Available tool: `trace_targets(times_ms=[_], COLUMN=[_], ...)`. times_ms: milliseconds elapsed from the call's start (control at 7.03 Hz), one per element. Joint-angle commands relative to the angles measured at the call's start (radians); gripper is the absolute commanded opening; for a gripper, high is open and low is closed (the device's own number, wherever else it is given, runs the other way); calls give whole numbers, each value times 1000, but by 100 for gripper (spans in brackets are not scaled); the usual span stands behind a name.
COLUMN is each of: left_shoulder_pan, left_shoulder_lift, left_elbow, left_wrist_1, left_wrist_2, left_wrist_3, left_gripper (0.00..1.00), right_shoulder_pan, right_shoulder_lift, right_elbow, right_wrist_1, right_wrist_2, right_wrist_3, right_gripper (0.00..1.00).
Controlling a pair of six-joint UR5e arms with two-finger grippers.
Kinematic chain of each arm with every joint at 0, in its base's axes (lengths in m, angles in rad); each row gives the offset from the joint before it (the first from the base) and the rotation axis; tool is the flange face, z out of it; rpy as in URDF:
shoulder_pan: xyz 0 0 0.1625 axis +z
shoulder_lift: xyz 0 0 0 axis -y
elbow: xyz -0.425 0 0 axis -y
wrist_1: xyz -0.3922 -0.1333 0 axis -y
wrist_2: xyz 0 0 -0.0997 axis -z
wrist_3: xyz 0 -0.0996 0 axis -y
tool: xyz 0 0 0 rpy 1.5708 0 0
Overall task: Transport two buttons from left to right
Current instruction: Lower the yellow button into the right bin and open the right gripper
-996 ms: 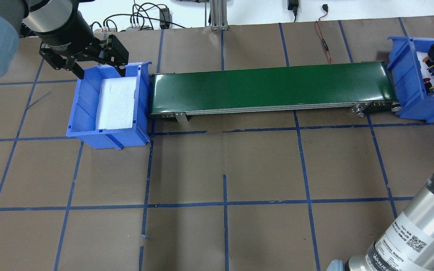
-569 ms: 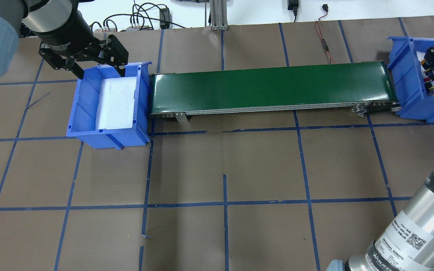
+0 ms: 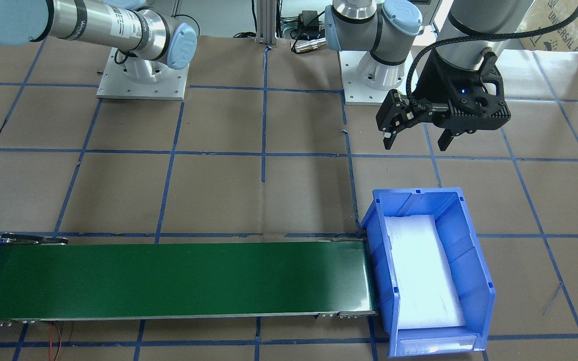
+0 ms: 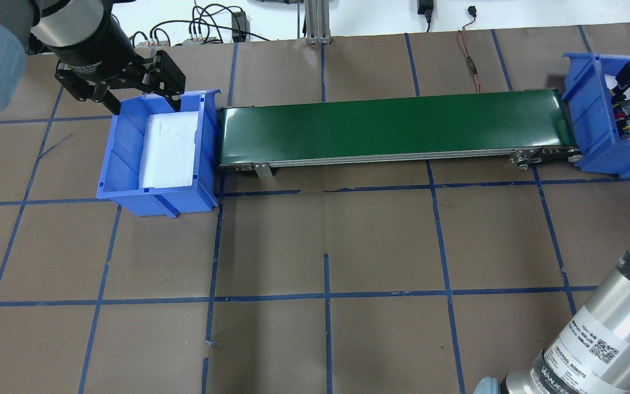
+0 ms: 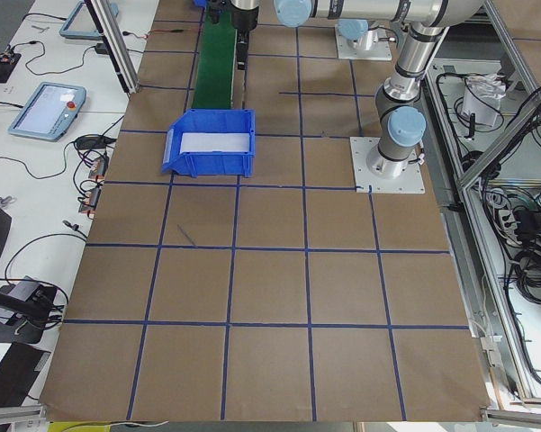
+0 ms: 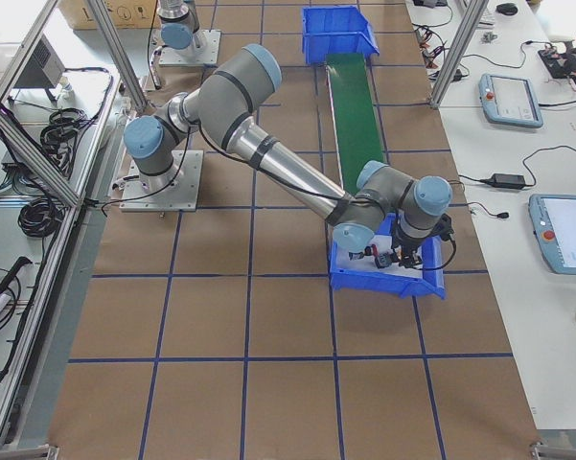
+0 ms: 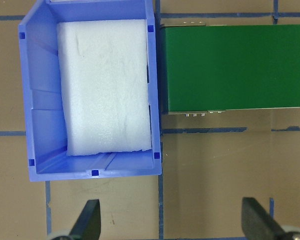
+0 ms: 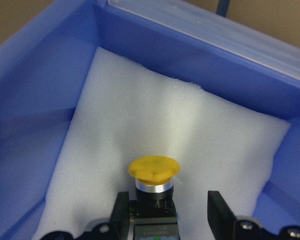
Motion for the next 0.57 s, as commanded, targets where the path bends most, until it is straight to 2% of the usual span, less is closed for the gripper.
trace_targets(times_ms=[0,142,427], left_shoulder_pan=[0,0,0], left_shoulder_lift=[-1,-1,-2], left_elbow=[0,0,0], left_wrist_1=[0,0,0], left_wrist_2=[0,0,0], left_wrist_3=[0,0,0], left_gripper=[100,100,100], right_shoulder_pan=[0,6,118], right_shoulder_lift=[-18,-39,-111], right_elbow=[-101,-149,-151], right_wrist_1=[104,167,209], right_wrist_2=[2,2,-6], right_wrist_3=[-14,-14,21], right_gripper=[62,62,64])
